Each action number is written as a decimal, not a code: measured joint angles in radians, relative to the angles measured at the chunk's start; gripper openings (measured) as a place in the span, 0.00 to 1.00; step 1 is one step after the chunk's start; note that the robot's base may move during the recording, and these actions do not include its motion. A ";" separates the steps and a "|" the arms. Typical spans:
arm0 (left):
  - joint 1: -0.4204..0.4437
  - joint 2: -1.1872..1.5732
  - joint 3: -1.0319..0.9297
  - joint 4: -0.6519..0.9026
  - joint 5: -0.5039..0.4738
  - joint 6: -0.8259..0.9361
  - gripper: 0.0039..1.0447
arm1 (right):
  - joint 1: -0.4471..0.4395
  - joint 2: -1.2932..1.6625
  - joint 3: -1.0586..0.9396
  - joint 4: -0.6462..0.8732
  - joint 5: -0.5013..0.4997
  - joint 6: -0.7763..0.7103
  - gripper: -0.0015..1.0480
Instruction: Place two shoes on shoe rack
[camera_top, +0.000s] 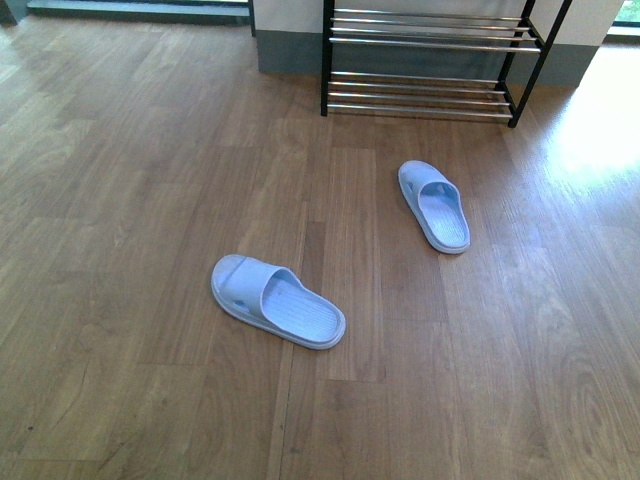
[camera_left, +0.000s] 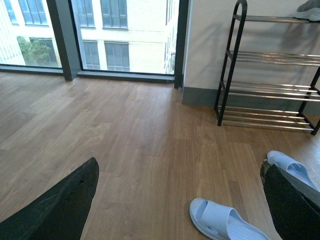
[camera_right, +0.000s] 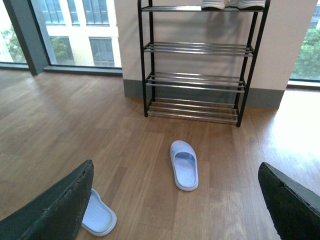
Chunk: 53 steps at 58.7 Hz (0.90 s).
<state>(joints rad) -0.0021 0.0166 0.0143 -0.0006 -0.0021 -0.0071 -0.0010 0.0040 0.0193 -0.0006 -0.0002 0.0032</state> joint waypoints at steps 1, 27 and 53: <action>0.000 0.000 0.000 0.000 0.000 0.000 0.91 | 0.000 0.000 0.000 0.000 0.000 0.000 0.91; 0.000 0.000 0.000 0.000 0.002 0.000 0.91 | 0.000 0.000 0.000 0.000 0.000 0.000 0.91; 0.000 0.000 0.000 0.000 0.002 0.000 0.91 | 0.000 0.000 0.000 0.000 0.000 0.000 0.91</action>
<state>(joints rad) -0.0021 0.0166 0.0143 -0.0006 -0.0002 -0.0071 -0.0010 0.0044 0.0189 -0.0006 -0.0002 0.0029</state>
